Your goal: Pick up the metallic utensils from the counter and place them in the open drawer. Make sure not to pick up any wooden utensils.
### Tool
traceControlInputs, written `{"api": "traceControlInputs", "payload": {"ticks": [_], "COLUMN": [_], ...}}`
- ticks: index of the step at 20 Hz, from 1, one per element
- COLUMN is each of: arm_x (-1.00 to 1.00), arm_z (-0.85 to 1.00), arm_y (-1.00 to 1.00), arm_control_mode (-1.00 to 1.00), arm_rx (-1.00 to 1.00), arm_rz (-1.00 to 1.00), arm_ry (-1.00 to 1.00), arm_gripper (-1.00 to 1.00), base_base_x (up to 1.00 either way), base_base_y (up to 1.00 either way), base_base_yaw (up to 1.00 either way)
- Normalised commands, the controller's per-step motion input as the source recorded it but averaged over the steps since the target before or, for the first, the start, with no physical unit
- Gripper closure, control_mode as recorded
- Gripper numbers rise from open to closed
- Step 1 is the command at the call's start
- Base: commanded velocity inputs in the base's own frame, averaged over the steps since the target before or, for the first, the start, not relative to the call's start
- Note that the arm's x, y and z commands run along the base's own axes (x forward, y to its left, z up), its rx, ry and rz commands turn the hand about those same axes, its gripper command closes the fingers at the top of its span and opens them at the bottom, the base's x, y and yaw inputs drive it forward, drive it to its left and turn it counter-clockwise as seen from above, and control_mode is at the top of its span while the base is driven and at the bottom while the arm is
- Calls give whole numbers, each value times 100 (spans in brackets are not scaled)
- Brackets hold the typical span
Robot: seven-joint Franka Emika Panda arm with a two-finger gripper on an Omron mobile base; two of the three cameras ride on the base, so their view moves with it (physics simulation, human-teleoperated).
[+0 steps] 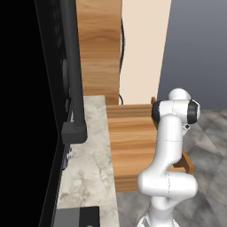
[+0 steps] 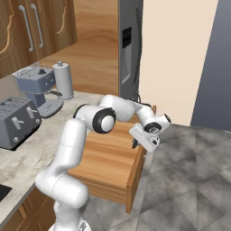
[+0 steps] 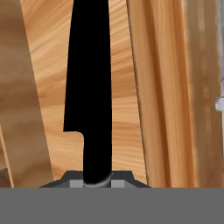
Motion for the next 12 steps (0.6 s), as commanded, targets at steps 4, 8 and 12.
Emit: {"api": "traceControlInputs", "payload": {"ticks": [4,8,12], "arm_x": [-32,-69,-72], "arm_z": [9,20,57], "arm_y": [64,100,75], "arm_control_mode": [-100,-100,-100], "arm_rx": [-1,-12,-24], "arm_rz": [0,0,-2], "arm_ry": [1,-9,-18], "arm_gripper": [100,100,100], "base_base_x": [0,0,0], "base_base_y": [0,0,0], "base_base_yaw": [0,0,0]}}
